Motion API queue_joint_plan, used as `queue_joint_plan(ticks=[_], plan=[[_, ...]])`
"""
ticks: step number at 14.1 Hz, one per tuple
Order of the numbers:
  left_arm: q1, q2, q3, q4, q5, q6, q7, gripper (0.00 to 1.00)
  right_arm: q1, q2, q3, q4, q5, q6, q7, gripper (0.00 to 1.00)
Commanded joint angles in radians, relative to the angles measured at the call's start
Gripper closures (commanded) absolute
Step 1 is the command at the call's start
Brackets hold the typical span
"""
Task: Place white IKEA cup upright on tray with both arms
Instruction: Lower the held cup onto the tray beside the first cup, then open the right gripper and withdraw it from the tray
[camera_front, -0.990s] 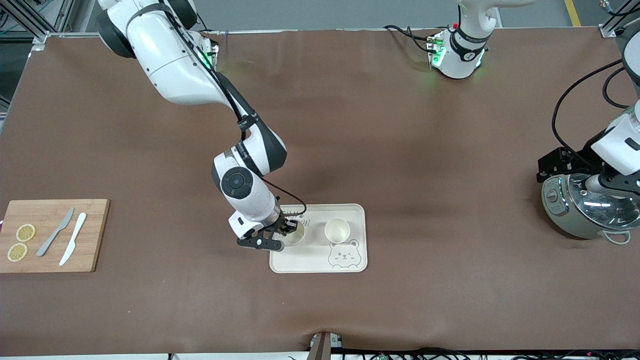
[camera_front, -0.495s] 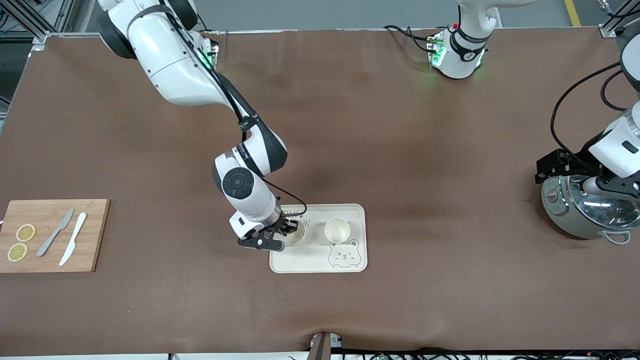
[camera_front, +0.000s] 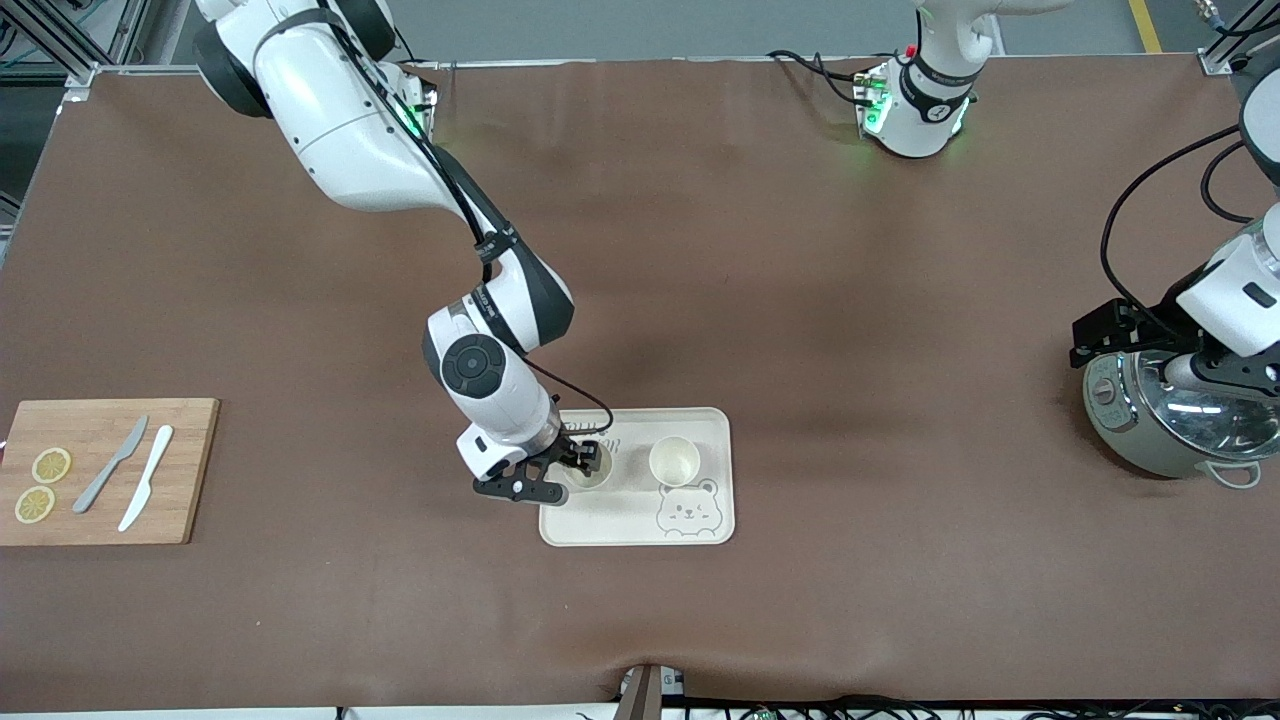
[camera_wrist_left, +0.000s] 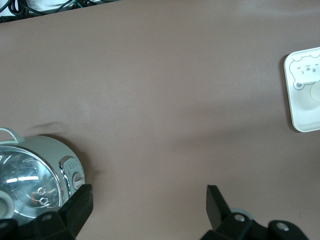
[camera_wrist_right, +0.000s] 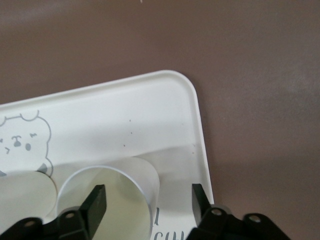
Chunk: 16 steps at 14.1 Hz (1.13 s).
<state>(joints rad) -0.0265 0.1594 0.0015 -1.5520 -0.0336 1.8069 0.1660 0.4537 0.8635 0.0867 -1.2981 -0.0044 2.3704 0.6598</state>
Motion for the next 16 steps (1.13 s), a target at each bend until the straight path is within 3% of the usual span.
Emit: queue_joint_plan(ticks=[1, 5, 11, 16], plan=[[-0.003, 0.0, 0.0, -0.002, -0.012, 0.009, 0.012, 0.0, -0.009, -0.052, -0.004, 0.002, -0.016, -0.04, 0.021, 0.0], [-0.007, 0.006, 0.0, 0.0, -0.012, 0.009, 0.006, 0.0, -0.012, -0.167, -0.004, 0.006, -0.016, -0.221, 0.021, 0.0], [-0.009, 0.0, -0.005, -0.002, -0.015, -0.001, 0.004, 0.0, -0.045, -0.423, -0.004, -0.004, -0.014, -0.578, 0.008, 0.0], [-0.003, 0.003, -0.008, 0.003, -0.022, 0.0, 0.017, 0.0, -0.202, -0.63, -0.002, -0.046, -0.009, -0.802, -0.271, 0.0]])
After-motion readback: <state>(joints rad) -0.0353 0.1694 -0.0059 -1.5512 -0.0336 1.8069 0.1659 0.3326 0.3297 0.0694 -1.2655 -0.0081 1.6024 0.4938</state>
